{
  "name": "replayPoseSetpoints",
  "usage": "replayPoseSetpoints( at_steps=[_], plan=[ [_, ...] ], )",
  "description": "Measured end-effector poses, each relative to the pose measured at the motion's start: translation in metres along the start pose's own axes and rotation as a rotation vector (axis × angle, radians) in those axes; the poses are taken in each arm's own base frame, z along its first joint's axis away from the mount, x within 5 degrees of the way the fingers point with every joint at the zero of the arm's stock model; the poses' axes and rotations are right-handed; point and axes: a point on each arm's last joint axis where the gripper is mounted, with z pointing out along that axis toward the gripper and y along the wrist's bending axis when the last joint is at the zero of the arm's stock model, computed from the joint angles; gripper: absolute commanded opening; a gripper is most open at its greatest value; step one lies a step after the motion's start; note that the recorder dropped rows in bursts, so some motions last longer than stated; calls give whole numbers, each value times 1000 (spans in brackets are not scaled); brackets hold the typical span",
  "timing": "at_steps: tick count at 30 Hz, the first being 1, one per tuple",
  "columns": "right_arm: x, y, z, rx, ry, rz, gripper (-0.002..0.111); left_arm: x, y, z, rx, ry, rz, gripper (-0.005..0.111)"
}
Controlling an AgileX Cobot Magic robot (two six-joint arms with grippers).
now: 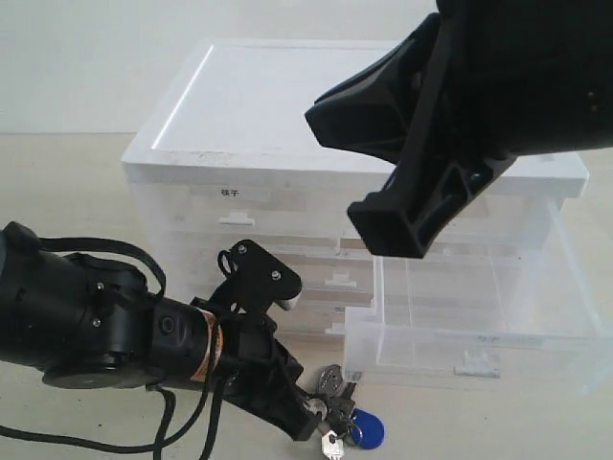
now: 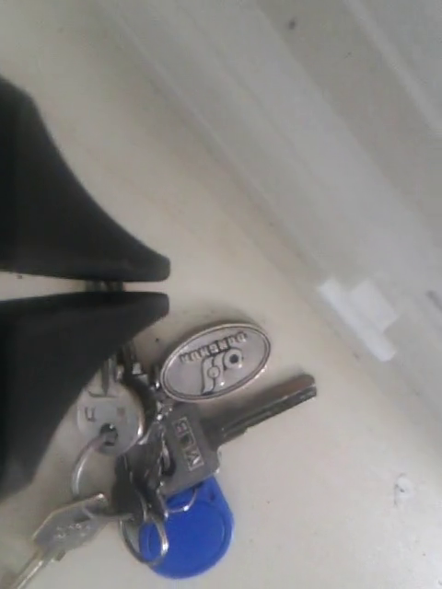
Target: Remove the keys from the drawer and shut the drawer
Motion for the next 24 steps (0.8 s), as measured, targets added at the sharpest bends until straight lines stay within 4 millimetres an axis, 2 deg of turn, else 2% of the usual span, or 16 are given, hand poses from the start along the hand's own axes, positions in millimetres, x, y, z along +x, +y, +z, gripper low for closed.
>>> replayPoseSetpoints(
  at_steps=[4,6,9,12,14,19,24],
  plan=[
    [-1,0,-3,0,-5,-1,0,0,-6,-20,50,-79,-11,5],
    [-2,1,-6,2,-14,-2,0,9,-18,-34,123,-131,-7,5],
    [-2,1,-6,2,-15,-2,0,20,-33,-36,169,-110,35,5],
    [-2,1,-6,2,-15,-2,0,29,-63,-27,231,-51,91,5],
    [-2,1,-6,2,-15,-2,0,26,-69,-17,215,-13,90,5],
    [-2,1,-6,2,-15,-2,0,16,-65,8,108,71,56,5],
    [-2,1,-6,2,-15,-2,0,7,-60,10,35,95,35,5]
  ],
)
